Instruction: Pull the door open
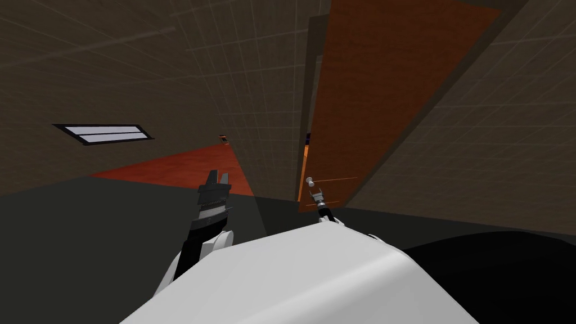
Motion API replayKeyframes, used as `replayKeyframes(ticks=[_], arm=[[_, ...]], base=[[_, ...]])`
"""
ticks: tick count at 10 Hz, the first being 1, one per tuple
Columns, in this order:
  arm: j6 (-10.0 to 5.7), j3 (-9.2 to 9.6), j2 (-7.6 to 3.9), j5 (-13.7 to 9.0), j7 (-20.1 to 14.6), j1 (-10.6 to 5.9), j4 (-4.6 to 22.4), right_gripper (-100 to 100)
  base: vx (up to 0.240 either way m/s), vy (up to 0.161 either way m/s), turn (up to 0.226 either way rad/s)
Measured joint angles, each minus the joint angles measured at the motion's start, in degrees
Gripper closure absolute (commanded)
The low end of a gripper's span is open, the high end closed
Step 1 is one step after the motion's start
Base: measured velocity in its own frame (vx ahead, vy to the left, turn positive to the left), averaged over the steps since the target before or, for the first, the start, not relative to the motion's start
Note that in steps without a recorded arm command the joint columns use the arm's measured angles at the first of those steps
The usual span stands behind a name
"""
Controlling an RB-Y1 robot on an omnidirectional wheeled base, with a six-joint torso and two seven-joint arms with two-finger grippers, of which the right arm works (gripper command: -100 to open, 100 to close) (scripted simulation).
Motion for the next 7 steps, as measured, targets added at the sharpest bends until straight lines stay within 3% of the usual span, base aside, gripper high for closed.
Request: replayKeyframes(ticks=[7], arm=[[0.66,2.17,0.53,-2.8,-9.8,0.13,-1.7,-100]], base=[[-0.075,-0.038,0.052]])
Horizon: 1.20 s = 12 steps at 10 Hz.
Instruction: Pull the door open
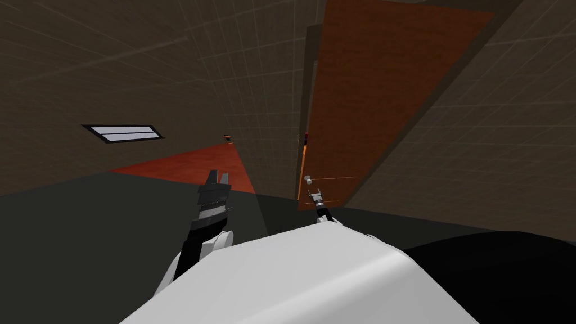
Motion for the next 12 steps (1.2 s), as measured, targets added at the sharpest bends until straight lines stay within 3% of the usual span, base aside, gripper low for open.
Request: replayKeyframes(ticks=[5,9,10,12], arm=[[0.18,1.22,0.23,-1.5,-5.5,0.12,-0.8,-100],[-1.65,0.35,-1.90,-2.3,-7.9,1.08,1.0,-100],[-0.61,-0.42,-2.85,-2.8,-7.6,3.20,-2.4,-100],[-1.77,-0.27,-3.18,-2.7,-8.9,1.94,0.4,-100]], base=[[-0.028,-0.017,0.050],[0.196,0.036,0.123],[0.140,-0.017,0.042],[0.094,0.002,0.069]])
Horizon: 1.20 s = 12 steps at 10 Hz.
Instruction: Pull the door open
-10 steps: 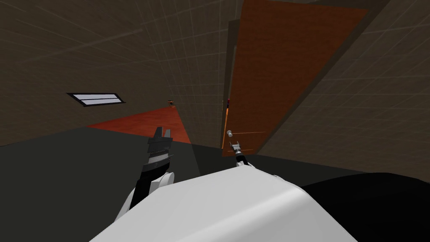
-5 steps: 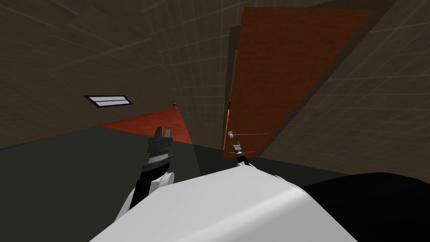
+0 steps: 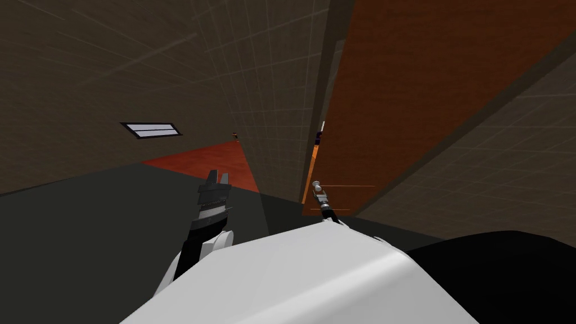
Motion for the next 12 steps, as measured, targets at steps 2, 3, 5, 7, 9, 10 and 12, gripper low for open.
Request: replayKeyframes(ticks=[2,3,5,7,9,10,12], arm=[[-0.87,-0.51,-1.36,-0.4,-1.3,1.08,0.5,-100],[-0.99,-0.53,-1.38,-0.4,-1.4,1.06,0.6,100],[-0.96,-0.70,-1.56,-0.5,-1.3,1.01,0.5,100],[-0.85,-0.63,-1.54,-0.5,-1.3,1.06,0.5,100],[-0.82,-0.61,-1.52,-0.5,-1.3,1.10,0.6,100],[-1.15,-0.08,-2.31,-0.3,-2.0,1.30,0.3,100],[-2.34,1.53,-3.52,0.4,-4.2,1.74,0.3,100]], base=[[0.125,-0.003,0.069],[-0.013,-0.006,-0.035],[-0.022,-0.005,0.004],[-0.009,0.001,0.001],[-0.074,-0.018,0.058],[-0.219,-0.067,0.155],[-0.237,-0.035,0.115]])
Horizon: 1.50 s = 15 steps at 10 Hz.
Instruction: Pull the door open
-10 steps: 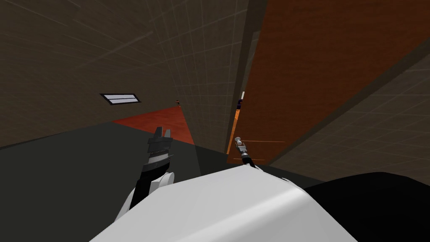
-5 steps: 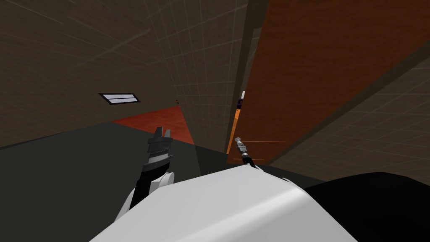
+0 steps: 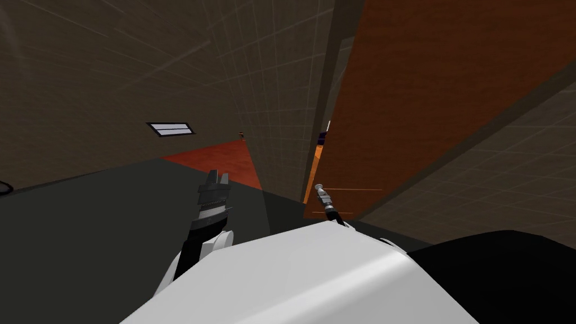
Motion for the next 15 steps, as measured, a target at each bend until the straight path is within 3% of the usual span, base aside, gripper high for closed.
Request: replayKeyframes(ticks=[2,7,9,11,12,15], arm=[[-0.66,1.70,-1.37,0.6,-2.0,1.54,-0.9,100],[-2.34,4.93,-3.39,1.9,-5.6,2.85,-1.1,100],[-3.52,5.98,-4.73,2.4,-6.8,3.67,-2.1,100],[-6.03,7.75,-5.70,3.4,-9.0,3.41,0.1,100],[-6.24,8.36,-6.48,3.7,-9.7,4.29,-1.0,100],[-7.57,9.71,-7.07,4.4,-10.8,5.08,-0.4,100]], base=[[-0.198,-0.052,0.095],[-0.174,-0.053,0.093],[-0.229,-0.041,0.097],[-0.248,-0.063,0.111],[-0.221,-0.101,0.076],[-0.164,-0.048,0.141]])
